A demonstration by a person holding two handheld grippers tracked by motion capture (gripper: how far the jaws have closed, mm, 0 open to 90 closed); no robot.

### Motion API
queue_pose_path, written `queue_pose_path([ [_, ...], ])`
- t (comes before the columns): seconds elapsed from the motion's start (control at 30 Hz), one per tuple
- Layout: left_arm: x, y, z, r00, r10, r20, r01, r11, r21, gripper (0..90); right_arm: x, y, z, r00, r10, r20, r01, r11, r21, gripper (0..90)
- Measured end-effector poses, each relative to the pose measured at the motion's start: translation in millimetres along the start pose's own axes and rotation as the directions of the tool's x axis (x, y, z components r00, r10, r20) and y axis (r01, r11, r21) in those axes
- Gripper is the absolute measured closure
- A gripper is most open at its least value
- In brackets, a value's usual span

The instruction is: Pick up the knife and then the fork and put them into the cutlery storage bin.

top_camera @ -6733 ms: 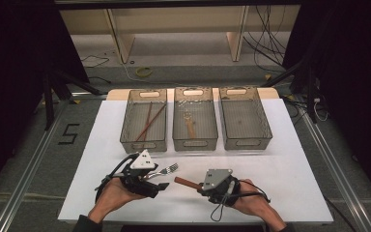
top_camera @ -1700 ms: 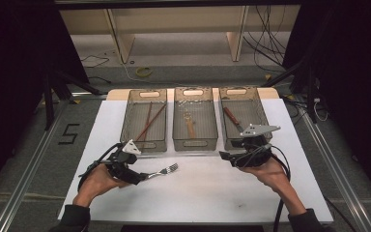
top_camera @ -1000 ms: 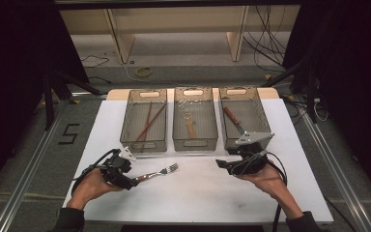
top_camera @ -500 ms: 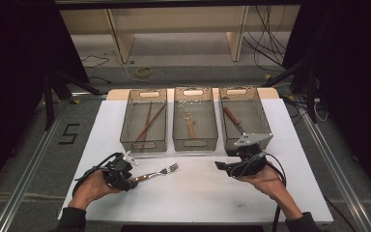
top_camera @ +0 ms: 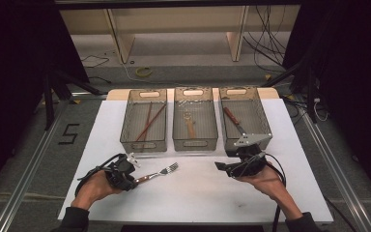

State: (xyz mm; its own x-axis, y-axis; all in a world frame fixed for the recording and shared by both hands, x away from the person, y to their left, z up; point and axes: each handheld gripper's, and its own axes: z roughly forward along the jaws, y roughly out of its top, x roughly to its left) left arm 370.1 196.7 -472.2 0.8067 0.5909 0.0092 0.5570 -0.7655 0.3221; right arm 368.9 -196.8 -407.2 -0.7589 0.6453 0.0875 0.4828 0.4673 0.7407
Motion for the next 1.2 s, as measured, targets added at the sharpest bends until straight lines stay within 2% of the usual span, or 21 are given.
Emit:
queue_pose_path([
  [0.2,-2.0,0.5,0.2,0.9997,0.025,0.007,-0.025,0.9997,-0.001,74.5,0.3,0.1,0.3,1.0,-0.001,-0.002,0.001,1.0,-0.001,37.8],
  [0.4,-6.3,1.0,-0.2,0.998,0.061,-0.018,-0.061,0.9981,-0.004,75.3,0.4,0.0,0.8,1.0,0.001,-0.006,-0.001,1.0,0.0,37.9],
  [0.43,-6.3,1.0,-1.0,0.9968,0.077,-0.021,-0.077,0.9971,0.002,75.4,0.4,0.0,0.6,1.0,0.001,-0.007,-0.001,1.0,-0.001,37.9],
  [0.53,-8.0,0.4,-2.1,0.9966,0.082,0.0,-0.082,0.9963,-0.025,75.5,1.0,0.1,0.4,0.9999,0.002,-0.011,-0.002,1.0,-0.001,38.0],
  [0.57,-8.8,1.0,-3.2,0.9955,0.095,0.001,-0.094,0.9953,-0.023,75.5,1.5,0.2,0.6,0.9999,0.003,-0.013,-0.003,1.0,0.0,38.0],
  [0.6,-10.7,1.6,-3.4,0.9958,0.091,-0.005,-0.091,0.9952,-0.034,75.5,1.7,0.3,1.0,0.9999,-0.003,-0.016,0.003,1.0,0.001,38.0],
  [0.73,-18.1,7.5,-9.7,0.9923,0.124,-0.001,-0.124,0.9902,-0.064,75.6,5.2,1.0,3.2,0.9995,-0.016,-0.028,0.016,1.0,0.0,38.0],
  [0.8,-24.5,12.0,-14.3,0.9911,0.132,-0.014,-0.133,0.9871,-0.089,75.6,8.3,2.2,4.5,0.9991,-0.021,-0.036,0.021,1.0,0.002,38.0],
  [0.87,-31.0,17.0,-19.4,0.9876,0.156,-0.018,-0.157,0.9819,-0.106,75.6,12.4,3.5,5.9,0.9984,-0.035,-0.045,0.035,0.999,0.0,38.0],
  [0.93,-36.9,21.5,-22.0,0.9857,0.168,-0.003,-0.167,0.9779,-0.125,75.6,17.2,5.3,6.5,0.997,-0.054,-0.056,0.053,0.999,-0.007,37.9],
  [1.0,-42.1,25.4,-23.3,0.9817,0.19,0.001,-0.189,0.9742,-0.124,75.5,23.7,8.0,6.6,0.9944,-0.08,-0.068,0.079,0.997,-0.017,37.8],
  [1.1,-53.4,32.6,-23.4,0.9736,0.228,-0.006,-0.227,0.9662,-0.122,75.5,35.8,12.2,7.9,0.9881,-0.123,-0.093,0.12,0.992,-0.032,37.7],
  [1.2,-64.7,39.9,-22.4,0.9649,0.263,0.006,-0.26,0.9574,-0.126,75.5,47.1,14.2,12.9,0.9799,-0.161,-0.118,0.159,0.987,-0.028,37.6],
])
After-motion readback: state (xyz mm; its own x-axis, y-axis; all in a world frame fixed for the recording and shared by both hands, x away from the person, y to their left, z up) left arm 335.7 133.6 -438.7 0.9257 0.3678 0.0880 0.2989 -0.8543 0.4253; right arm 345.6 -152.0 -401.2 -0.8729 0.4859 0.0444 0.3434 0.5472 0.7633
